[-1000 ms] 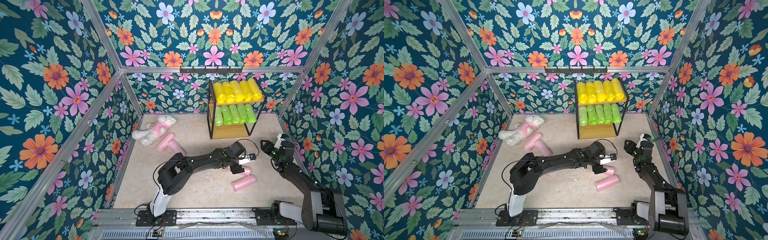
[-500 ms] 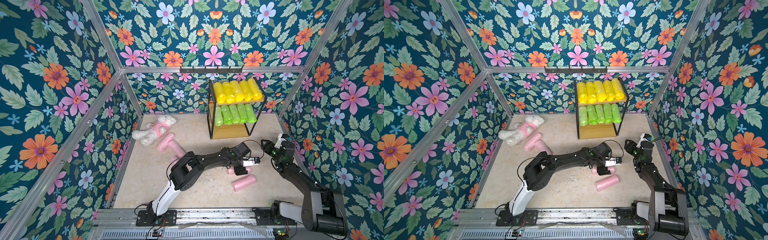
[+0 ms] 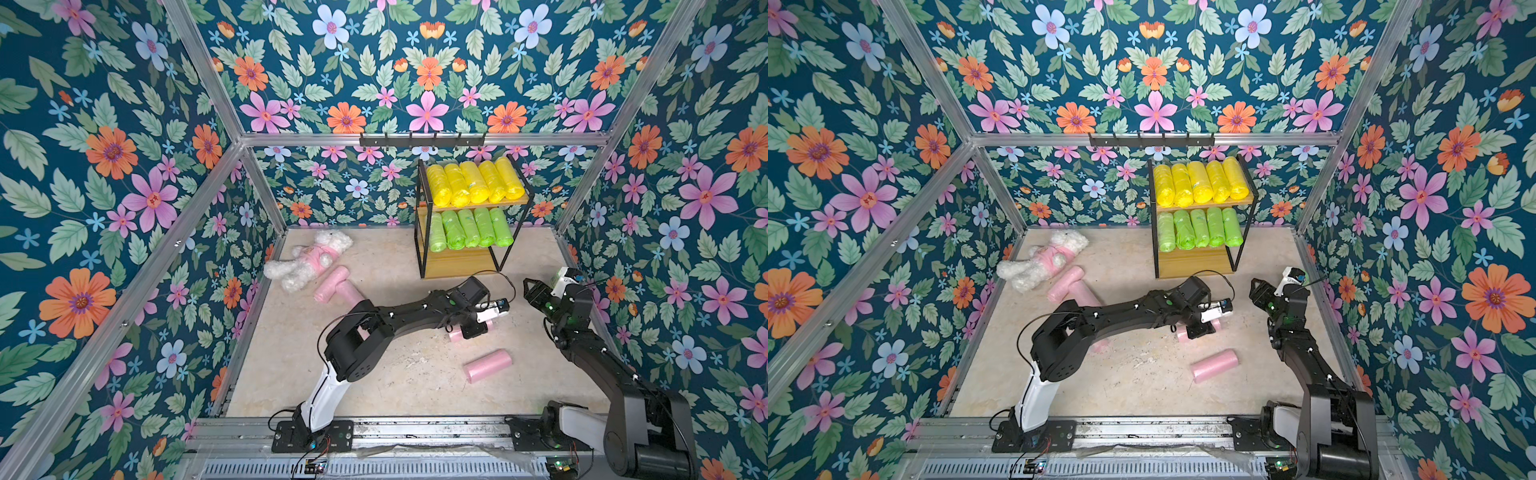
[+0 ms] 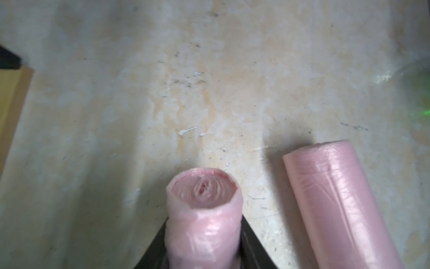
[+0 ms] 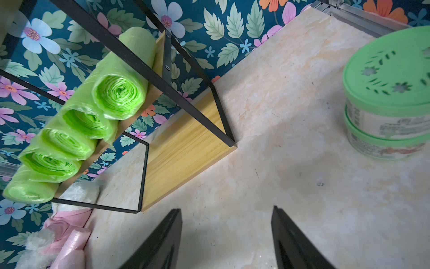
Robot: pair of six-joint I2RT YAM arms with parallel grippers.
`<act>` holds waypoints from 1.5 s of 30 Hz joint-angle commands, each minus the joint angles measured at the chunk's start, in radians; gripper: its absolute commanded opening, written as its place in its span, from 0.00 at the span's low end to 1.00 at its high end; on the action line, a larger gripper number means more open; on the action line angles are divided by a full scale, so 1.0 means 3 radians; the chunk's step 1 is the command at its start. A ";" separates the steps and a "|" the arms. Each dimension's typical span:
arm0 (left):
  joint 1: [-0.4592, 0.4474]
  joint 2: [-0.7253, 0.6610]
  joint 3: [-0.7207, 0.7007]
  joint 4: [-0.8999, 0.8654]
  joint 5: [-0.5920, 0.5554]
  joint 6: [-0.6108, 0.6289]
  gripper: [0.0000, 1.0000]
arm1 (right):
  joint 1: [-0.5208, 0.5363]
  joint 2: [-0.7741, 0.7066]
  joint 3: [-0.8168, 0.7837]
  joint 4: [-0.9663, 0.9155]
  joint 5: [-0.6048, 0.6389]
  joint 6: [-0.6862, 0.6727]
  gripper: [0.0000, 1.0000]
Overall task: Sort the rolls of trash bags by color and place them on the shelf
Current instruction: Pick up the roll of trash bags from the center of the board, then place the roll of trash bags on the shelf.
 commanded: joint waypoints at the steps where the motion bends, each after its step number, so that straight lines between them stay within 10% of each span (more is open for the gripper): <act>1: 0.0193 -0.0282 -0.0309 0.0819 0.0172 -0.0737 0.34 | 0.0022 -0.0154 -0.0039 0.0027 -0.0111 0.0104 0.66; 10: 0.0799 -0.1563 -0.1806 0.2606 -0.0603 -0.3021 0.30 | 0.1119 -0.0819 -0.0382 0.0790 -0.0379 0.0277 0.69; 19: 0.0859 -0.2240 -0.2724 0.3668 -0.1311 -0.4253 0.29 | 0.2391 -0.0408 -0.0497 0.1974 0.0046 0.0440 0.85; 35: 0.0853 -0.2327 -0.3044 0.4221 -0.1438 -0.4903 0.28 | 0.2857 0.0624 -0.0039 0.2671 0.0148 0.0647 0.95; 45: 0.0849 -0.2361 -0.3066 0.4278 -0.1423 -0.4909 0.28 | 0.2939 0.0968 0.0166 0.2869 -0.0018 0.0700 0.71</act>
